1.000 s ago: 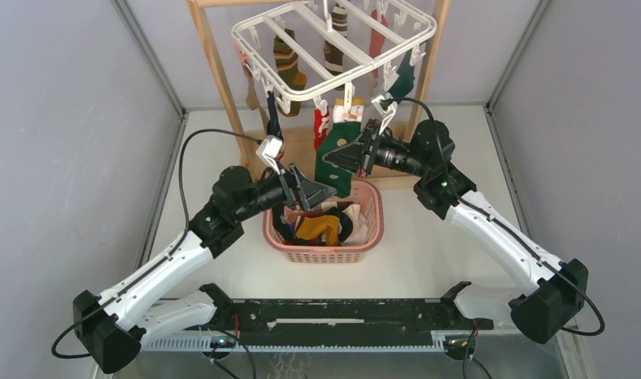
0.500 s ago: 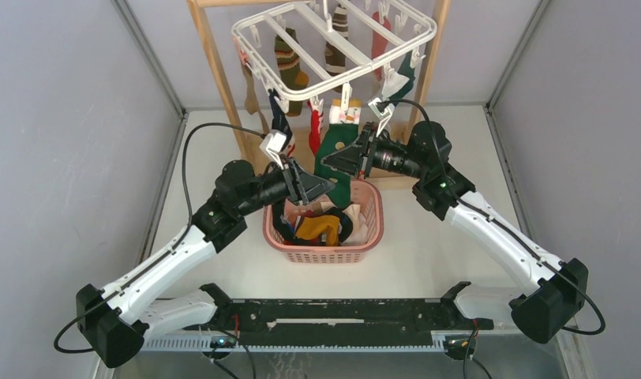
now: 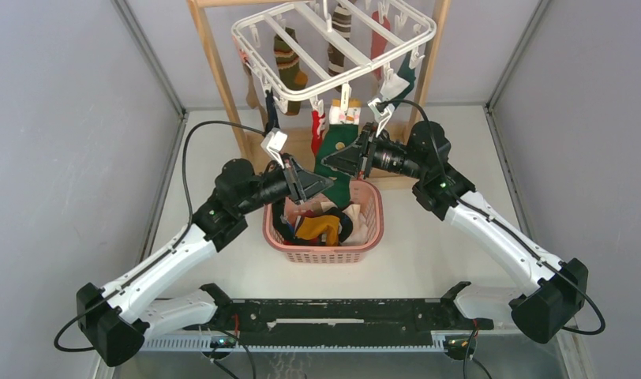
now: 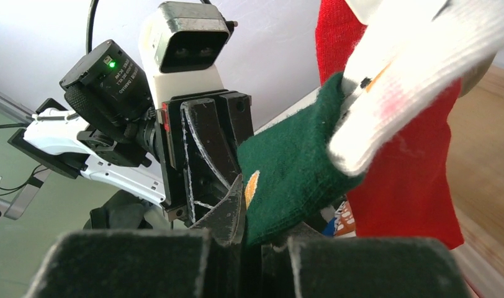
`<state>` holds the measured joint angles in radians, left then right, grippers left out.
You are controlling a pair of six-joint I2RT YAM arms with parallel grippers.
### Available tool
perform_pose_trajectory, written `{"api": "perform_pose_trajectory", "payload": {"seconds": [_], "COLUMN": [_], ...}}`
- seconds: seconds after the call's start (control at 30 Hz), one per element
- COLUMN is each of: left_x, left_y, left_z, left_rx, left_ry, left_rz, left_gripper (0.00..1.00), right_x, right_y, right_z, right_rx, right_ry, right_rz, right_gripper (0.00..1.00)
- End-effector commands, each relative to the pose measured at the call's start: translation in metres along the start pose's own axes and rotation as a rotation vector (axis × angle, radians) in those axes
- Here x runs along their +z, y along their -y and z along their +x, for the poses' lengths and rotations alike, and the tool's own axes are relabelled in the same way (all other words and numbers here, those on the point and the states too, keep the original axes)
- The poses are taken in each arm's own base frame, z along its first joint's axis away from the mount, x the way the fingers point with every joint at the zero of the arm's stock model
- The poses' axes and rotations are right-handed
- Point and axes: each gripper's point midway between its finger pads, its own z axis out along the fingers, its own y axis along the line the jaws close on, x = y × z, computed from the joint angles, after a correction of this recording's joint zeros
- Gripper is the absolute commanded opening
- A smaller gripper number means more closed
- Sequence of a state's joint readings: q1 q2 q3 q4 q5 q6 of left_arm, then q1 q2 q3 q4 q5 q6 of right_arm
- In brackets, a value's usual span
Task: Remove the socks clipped to the hanger
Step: Remove the sock from the hanger.
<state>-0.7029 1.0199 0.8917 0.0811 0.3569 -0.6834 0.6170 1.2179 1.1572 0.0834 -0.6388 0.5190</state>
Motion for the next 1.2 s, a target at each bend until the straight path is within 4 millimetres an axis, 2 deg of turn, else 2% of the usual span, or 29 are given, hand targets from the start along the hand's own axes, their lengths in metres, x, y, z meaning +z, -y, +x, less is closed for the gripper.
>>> {"api": "perform_pose_trajectory", "payload": {"seconds": [0.0,0.17,0.33,0.6,0.63,0.73,0.83,0.93,1.17], "left_x": [-0.007,-0.01,-0.014,-0.018,-0.018,-0.017,-0.017,-0.016,-0.014], "left_y": [0.037,0.04,0.045,0.048,0.049,0.05,0.051,0.051,0.044], "left_z": [-0.034,-0.035,-0.035,-0.031,-0.03,-0.029,-0.027,-0.027,-0.024], "left_rx": [0.063,0.074,0.086,0.098,0.099,0.102,0.101,0.101,0.096], "left_ry": [0.081,0.091,0.097,0.101,0.1,0.094,0.091,0.091,0.083], "left_rz": [0.097,0.11,0.138,0.17,0.174,0.187,0.198,0.198,0.184], "left_gripper": [0.01,0.0,0.0,0.0,0.0,0.0,0.0,0.0,0.0], "right_x": [0.0,0.001,0.0,-0.009,-0.011,-0.018,-0.027,-0.038,-0.062], "right_y": [-0.012,-0.007,-0.001,0.012,0.013,0.017,0.02,0.026,0.04], "right_z": [-0.015,-0.012,-0.008,-0.001,-0.001,0.001,0.004,0.01,0.039], "right_rx": [-0.05,-0.044,-0.036,-0.02,-0.018,-0.016,-0.019,-0.016,0.052], "right_ry": [0.036,0.029,0.021,0.016,0.016,0.012,0.014,0.021,0.001], "right_rz": [-0.022,-0.013,0.005,0.056,0.063,0.087,0.105,0.127,0.158], "right_gripper": [0.0,0.05,0.19,0.55,0.64,0.78,0.98,1.0,1.0]}}
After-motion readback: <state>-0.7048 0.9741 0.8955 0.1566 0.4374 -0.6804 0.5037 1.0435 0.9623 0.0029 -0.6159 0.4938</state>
